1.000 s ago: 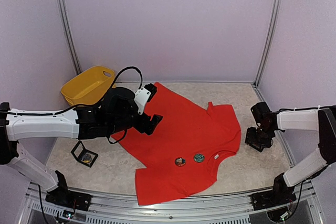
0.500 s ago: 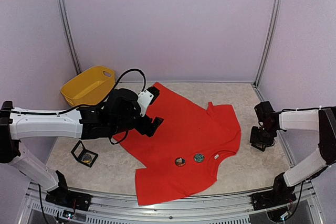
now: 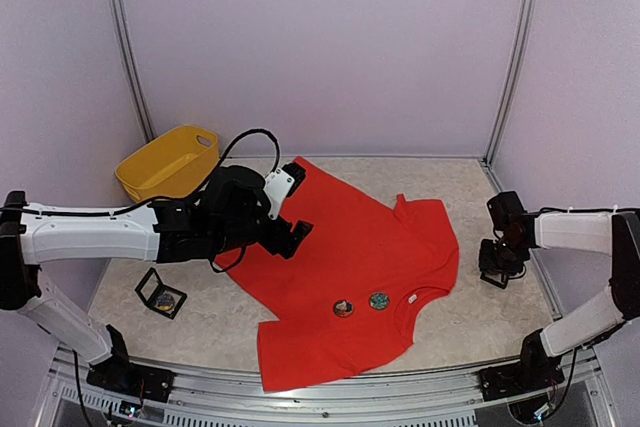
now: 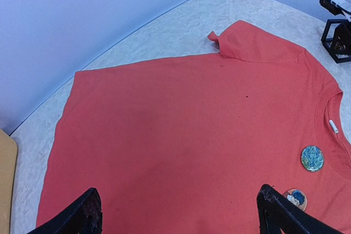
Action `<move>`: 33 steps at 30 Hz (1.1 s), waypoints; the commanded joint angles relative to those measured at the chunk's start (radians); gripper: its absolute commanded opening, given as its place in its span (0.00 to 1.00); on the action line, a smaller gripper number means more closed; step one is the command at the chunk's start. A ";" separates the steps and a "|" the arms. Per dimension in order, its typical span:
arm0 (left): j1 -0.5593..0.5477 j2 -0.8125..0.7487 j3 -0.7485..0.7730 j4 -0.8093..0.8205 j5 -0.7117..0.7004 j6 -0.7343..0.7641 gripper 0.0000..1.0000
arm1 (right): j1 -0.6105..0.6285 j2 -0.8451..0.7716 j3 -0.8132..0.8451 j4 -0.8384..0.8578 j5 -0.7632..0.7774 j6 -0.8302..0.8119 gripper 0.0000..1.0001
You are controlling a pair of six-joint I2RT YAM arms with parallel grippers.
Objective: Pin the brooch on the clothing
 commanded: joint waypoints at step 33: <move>0.036 -0.049 0.278 -0.017 0.612 -0.284 0.87 | 0.834 -0.263 0.258 0.532 -0.029 -0.446 0.30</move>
